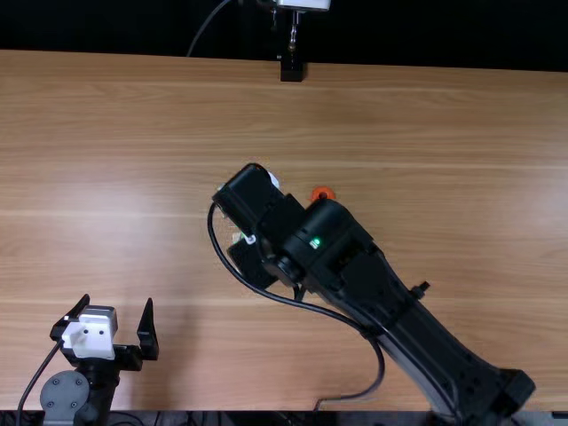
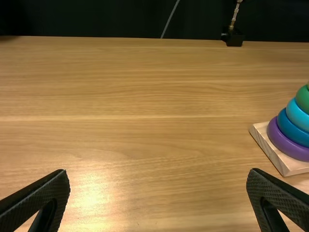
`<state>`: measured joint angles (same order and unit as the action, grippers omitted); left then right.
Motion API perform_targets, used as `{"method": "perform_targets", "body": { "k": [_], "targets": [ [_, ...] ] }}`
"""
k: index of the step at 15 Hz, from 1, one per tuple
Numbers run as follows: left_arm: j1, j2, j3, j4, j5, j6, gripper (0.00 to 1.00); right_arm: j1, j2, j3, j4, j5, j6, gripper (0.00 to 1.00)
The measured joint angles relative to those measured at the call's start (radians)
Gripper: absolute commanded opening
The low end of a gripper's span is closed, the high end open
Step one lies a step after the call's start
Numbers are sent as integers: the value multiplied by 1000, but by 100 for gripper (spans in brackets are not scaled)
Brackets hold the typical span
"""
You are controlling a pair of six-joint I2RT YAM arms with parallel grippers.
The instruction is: Build the Hanoi tower: stack the rings onto the peg from bottom to top in this color order: purple, dark blue, light blue, dark green, light green, yellow, orange.
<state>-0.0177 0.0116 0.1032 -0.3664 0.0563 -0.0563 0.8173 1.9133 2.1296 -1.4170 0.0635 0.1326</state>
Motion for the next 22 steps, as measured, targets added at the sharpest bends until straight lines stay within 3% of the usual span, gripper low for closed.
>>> {"method": "perform_targets", "body": {
  "k": [3, 8, 22],
  "targets": [
    [0, 0, 0, 0, 0, 0, 100, -14, 44, 73, -4, 0, -7, 0],
    [0, 0, 0, 0, 0, 0, 100, -119, 95, 108, 0, 2, -56, 0],
    [0, 0, 0, 0, 0, 0, 100, -124, 188, 161, 8, 7, -61, 0]
  ]
}}
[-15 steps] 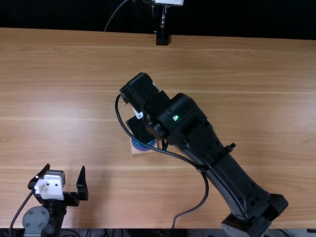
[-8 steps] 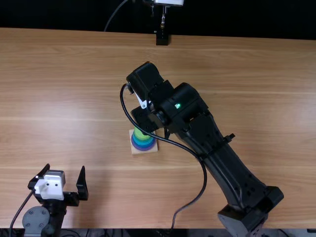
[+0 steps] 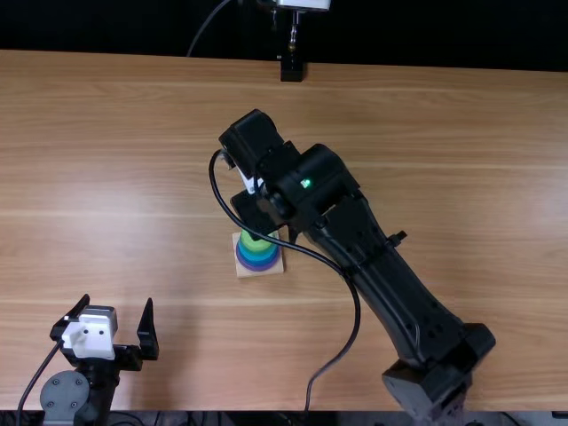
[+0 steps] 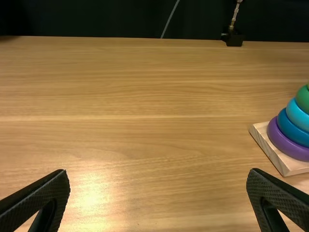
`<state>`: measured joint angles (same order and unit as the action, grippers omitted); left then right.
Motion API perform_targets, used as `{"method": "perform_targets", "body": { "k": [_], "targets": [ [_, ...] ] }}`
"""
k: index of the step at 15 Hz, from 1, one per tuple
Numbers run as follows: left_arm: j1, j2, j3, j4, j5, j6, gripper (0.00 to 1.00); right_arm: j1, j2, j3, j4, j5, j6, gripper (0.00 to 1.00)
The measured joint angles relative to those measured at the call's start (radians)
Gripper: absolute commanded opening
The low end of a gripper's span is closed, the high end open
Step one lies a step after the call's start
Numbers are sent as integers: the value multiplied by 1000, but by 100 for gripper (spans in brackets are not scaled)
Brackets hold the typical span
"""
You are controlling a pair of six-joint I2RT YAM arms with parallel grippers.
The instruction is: Build the Hanoi tower: stack the rings onto the peg from bottom to top in this color order: purple, dark blue, light blue, dark green, light green, yellow, orange.
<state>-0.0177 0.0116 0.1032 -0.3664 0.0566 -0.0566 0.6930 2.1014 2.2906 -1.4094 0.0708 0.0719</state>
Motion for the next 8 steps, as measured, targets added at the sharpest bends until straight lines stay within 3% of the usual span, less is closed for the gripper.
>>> {"method": "perform_targets", "body": {
  "k": [8],
  "targets": [
    [0, 0, 0, 0, 0, 0, 100, 1, 47, 66, 2, 0, 0, 0]
  ]
}}
